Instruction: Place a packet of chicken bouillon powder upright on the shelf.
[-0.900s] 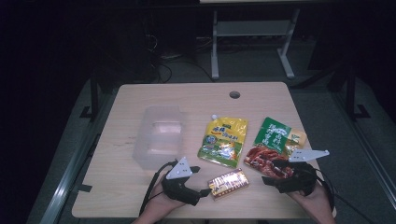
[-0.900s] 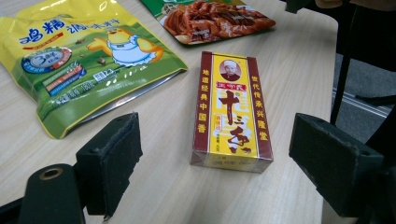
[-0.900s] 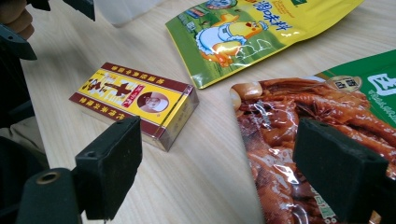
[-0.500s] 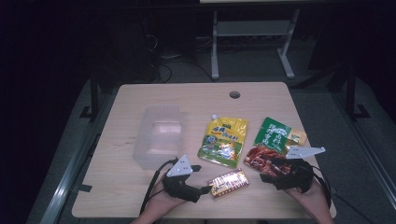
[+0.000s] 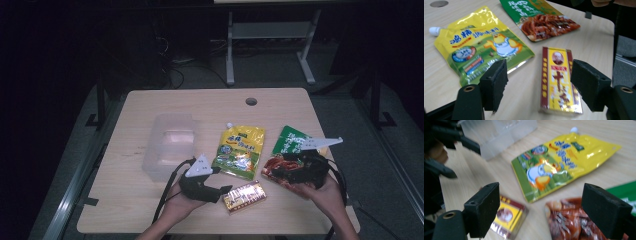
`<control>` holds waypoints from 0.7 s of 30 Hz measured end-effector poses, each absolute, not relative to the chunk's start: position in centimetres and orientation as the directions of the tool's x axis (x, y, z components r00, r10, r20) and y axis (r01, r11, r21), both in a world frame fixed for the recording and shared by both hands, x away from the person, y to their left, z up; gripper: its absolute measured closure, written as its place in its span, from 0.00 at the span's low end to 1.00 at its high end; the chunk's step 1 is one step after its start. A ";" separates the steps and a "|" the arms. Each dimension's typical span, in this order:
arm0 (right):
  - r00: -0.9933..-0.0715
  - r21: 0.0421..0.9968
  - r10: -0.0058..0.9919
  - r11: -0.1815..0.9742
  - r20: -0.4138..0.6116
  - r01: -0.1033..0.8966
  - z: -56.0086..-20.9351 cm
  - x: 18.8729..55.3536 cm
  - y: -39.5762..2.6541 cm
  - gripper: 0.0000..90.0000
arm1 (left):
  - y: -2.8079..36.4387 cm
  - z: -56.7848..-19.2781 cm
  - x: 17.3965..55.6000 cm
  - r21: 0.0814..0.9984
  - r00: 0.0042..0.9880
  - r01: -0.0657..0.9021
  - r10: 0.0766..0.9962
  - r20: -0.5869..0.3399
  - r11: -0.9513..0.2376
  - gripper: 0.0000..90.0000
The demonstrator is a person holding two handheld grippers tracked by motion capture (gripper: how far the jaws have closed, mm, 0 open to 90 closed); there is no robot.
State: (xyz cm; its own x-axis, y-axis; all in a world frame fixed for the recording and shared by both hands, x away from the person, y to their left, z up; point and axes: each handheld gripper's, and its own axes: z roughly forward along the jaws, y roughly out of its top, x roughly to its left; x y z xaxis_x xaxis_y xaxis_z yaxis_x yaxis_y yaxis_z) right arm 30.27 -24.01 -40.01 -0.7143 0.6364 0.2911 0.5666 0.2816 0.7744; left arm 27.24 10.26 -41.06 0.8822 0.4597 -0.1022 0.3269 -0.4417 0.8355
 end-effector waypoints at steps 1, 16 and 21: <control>-0.713 0.770 0.636 0.283 0.296 0.572 -39.7 30.8 -23.8 0.17 | 10.3 -41.1 27.2 0.835 0.882 0.327 0.460 -0.102 -0.442 0.37; -0.696 0.710 0.647 0.330 0.311 0.623 -37.1 36.2 -21.9 0.17 | 7.2 -41.9 30.3 0.811 0.871 0.363 0.476 -0.120 -0.459 0.59; -0.674 0.686 0.673 0.335 0.305 0.645 -36.9 38.3 -21.1 0.22 | 6.8 -42.4 31.5 0.806 0.856 0.397 0.493 -0.154 -0.439 0.74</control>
State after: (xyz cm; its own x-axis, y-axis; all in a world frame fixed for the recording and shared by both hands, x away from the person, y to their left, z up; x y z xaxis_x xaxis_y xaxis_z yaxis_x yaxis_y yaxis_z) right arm 38.32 -21.06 -36.87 -0.6741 0.6727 0.3052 0.6454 0.3354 0.6863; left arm 31.54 6.76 -42.41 0.8562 0.4933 -0.1536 0.3974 -0.4388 0.8059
